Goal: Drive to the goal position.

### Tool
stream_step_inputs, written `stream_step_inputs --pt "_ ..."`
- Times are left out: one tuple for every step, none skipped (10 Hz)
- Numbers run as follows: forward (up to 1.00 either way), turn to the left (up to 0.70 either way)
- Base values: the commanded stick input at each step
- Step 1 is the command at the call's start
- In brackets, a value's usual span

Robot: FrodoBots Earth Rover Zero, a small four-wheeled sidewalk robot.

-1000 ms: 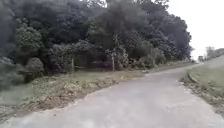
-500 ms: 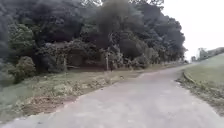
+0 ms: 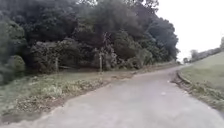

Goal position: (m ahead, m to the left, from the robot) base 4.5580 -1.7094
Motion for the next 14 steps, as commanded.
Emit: stream_step_inputs --pt "0.45 0.00" --pt "0.45 0.00" --pt "0.45 0.00" --pt "0.45 0.00" --pt "0.35 0.00" --pt "0.41 0.00" --pt "0.45 0.00" --pt "0.45 0.00" --pt "0.45 0.00" --pt "0.45 0.00" --pt "0.45 0.00" --pt "0.45 0.00" --pt "0.45 0.00" --pt "0.45 0.00"
